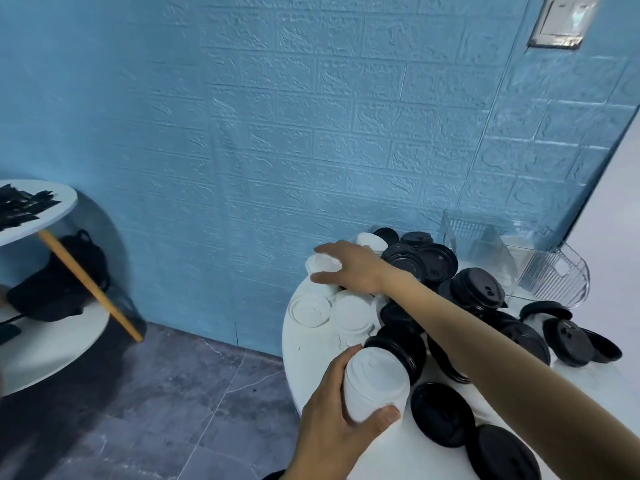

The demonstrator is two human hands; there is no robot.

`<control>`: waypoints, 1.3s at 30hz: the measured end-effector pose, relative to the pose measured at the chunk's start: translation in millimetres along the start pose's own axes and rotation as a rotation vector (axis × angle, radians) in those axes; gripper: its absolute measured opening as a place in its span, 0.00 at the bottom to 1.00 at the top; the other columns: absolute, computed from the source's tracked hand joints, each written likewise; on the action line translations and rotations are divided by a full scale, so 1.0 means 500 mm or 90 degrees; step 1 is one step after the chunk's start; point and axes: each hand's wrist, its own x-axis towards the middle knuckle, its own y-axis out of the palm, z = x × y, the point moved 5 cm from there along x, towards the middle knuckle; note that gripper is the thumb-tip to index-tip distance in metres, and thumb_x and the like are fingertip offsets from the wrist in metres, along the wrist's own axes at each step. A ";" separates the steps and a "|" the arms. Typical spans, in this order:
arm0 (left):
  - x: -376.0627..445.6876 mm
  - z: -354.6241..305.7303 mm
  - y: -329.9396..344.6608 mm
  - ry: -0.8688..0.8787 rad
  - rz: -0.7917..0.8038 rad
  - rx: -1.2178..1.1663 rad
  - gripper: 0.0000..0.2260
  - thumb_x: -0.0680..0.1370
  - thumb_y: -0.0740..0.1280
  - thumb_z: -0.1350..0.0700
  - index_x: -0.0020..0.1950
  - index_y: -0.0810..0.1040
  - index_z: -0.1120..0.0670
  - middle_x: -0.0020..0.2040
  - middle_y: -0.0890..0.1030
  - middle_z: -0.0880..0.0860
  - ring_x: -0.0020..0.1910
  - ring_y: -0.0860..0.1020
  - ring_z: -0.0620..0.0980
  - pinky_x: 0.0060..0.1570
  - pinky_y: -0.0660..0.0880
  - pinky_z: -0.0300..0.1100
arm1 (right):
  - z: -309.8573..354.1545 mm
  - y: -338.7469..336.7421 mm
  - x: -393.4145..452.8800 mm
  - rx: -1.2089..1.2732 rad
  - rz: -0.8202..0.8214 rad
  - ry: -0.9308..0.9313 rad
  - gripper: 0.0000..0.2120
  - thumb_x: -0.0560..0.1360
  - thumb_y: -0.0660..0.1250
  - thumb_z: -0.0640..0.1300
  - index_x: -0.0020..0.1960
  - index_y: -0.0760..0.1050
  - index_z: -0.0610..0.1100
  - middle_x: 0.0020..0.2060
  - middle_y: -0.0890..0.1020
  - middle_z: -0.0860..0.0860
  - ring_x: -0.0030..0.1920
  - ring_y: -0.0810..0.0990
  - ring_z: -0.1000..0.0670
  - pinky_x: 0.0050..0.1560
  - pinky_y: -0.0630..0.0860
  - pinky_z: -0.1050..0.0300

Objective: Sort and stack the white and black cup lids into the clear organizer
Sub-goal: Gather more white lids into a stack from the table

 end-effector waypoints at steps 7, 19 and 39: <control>-0.001 0.006 0.005 0.002 -0.001 -0.013 0.38 0.66 0.77 0.34 0.72 0.64 0.28 0.69 0.75 0.31 0.68 0.73 0.34 0.67 0.72 0.41 | 0.018 -0.049 -0.240 0.099 -0.067 -0.080 0.32 0.72 0.69 0.68 0.74 0.68 0.60 0.68 0.73 0.62 0.67 0.69 0.64 0.70 0.63 0.63; -0.005 0.001 0.007 -0.005 -0.010 -0.028 0.39 0.64 0.76 0.29 0.72 0.63 0.27 0.69 0.74 0.30 0.69 0.73 0.35 0.69 0.75 0.47 | 0.000 0.065 -0.373 0.015 -0.030 -0.079 0.34 0.74 0.66 0.69 0.76 0.65 0.61 0.68 0.69 0.67 0.69 0.64 0.62 0.72 0.54 0.64; -0.003 0.000 0.005 0.003 -0.006 0.002 0.39 0.63 0.77 0.33 0.70 0.64 0.27 0.68 0.75 0.29 0.67 0.73 0.33 0.63 0.73 0.38 | -0.023 -0.007 -0.134 -0.090 -0.005 -0.046 0.32 0.76 0.68 0.62 0.77 0.66 0.53 0.73 0.71 0.53 0.73 0.69 0.50 0.74 0.63 0.45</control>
